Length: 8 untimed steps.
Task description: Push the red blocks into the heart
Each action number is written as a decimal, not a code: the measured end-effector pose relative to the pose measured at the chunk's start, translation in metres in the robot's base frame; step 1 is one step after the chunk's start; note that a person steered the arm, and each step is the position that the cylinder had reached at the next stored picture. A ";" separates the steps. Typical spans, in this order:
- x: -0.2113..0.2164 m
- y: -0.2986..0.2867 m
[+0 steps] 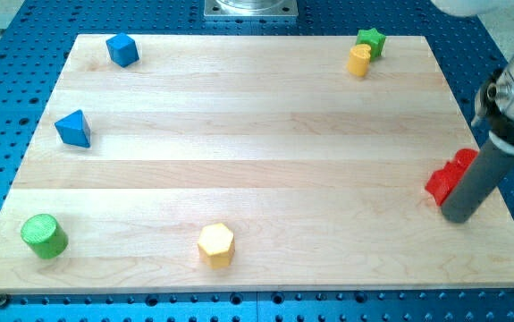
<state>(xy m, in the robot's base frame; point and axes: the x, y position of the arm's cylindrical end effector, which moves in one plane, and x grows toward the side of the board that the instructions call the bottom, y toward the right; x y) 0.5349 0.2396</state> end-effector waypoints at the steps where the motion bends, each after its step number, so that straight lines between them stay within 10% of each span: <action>1: 0.011 -0.002; 6: -0.094 0.025; 8: -0.206 -0.016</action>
<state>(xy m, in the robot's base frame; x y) 0.3294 0.2236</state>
